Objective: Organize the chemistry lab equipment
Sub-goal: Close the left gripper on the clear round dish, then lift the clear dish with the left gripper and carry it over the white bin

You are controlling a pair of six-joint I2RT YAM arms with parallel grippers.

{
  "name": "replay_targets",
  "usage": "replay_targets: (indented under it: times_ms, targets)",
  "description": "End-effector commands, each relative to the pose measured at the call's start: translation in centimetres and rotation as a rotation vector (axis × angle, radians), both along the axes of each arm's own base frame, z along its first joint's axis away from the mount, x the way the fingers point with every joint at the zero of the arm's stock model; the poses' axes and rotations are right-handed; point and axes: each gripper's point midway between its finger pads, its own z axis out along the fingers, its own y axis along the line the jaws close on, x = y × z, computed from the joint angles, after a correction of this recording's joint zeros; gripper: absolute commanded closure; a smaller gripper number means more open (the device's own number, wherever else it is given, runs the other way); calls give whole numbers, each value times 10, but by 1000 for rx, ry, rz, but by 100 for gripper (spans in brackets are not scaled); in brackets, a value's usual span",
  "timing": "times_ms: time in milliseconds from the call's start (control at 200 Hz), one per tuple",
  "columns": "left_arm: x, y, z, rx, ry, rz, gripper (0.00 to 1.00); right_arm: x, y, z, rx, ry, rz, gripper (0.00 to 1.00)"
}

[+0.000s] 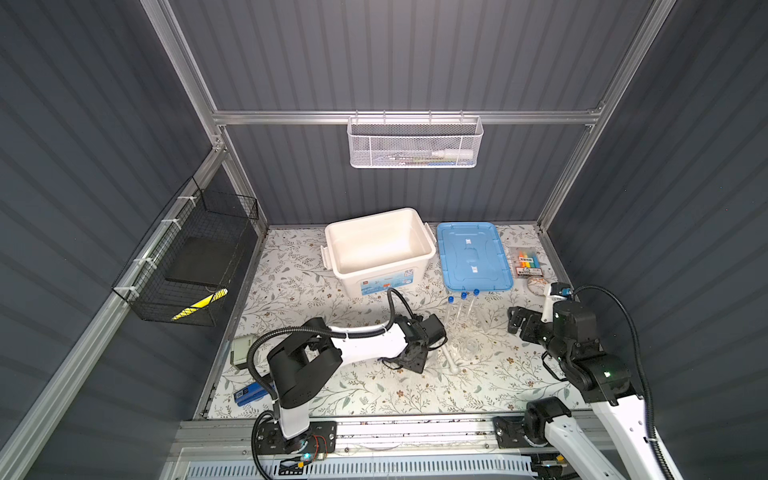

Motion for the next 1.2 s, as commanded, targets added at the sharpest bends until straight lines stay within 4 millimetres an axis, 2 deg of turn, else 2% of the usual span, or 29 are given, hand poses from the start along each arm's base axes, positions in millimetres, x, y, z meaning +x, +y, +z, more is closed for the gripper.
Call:
replay_targets:
  times_ms: [0, 485, 685, 710, 920, 1071, 1196]
  targets:
    - [3, 1, 3, 2, 2, 18, 36, 0, -2, -4, -15, 8, -2, 1]
    - [24, -1, 52, -4, -60, -10, 39, 8, 6, 5, 6, -10, 29, 1]
    - [47, 6, 96, -34, -115, -6, 40, 17, 11, 10, 25, -28, 43, 1]
    - [54, 0, 112, -67, -140, -3, 41, 19, 12, 10, 29, -27, 45, 1]
    - [86, 3, 163, -148, -206, 20, 42, 29, 20, 14, 71, -50, 63, 2]
    - [109, 7, 194, -182, -257, 25, 42, 36, 23, 19, 89, -78, 65, 2]
    - [128, 19, 206, -184, -261, 46, 43, 40, 26, 18, 107, -86, 70, 3]
